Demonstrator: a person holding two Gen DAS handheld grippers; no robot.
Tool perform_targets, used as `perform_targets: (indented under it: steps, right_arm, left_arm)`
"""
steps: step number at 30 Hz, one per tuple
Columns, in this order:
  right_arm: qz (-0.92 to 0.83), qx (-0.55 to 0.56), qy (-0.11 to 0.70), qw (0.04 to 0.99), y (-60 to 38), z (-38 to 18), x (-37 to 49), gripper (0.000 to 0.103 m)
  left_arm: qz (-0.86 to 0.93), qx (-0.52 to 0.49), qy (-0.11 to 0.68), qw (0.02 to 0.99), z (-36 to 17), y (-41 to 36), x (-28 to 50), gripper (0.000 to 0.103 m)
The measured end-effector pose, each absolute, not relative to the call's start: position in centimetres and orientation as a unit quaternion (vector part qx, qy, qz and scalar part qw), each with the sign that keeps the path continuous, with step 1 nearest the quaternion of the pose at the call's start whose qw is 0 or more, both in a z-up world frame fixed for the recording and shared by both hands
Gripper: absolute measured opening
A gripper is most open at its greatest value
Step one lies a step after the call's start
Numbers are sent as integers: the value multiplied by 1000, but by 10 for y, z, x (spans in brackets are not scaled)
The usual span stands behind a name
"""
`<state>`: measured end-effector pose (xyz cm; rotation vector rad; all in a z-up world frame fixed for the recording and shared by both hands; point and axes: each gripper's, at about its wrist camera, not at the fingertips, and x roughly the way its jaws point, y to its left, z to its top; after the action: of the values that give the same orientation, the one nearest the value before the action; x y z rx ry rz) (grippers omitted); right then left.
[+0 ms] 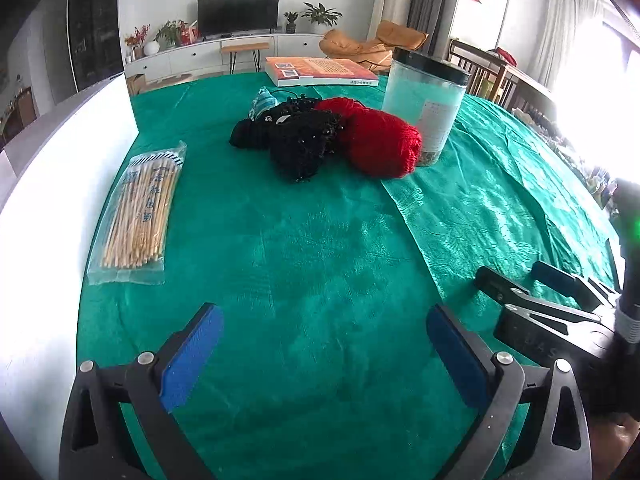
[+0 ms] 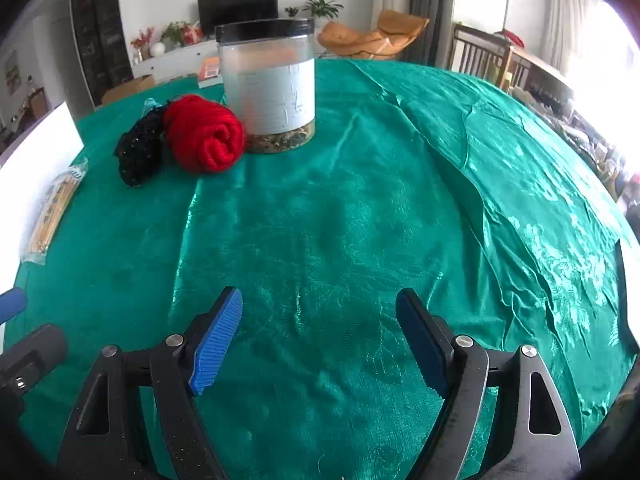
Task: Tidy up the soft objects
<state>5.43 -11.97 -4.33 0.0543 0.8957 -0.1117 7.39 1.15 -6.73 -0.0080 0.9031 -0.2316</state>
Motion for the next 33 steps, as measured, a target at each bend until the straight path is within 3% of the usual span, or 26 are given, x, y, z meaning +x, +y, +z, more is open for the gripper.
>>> perform_targets:
  steps: [8, 33]
  right_arm:
    - [-51, 27, 438, 897, -120, -47, 48, 86]
    - [-50, 27, 439, 897, -119, -47, 50, 87]
  left_arm:
    - [-89, 35, 455, 885, -92, 3, 75, 103]
    - [-91, 33, 455, 885, -91, 5, 75, 103]
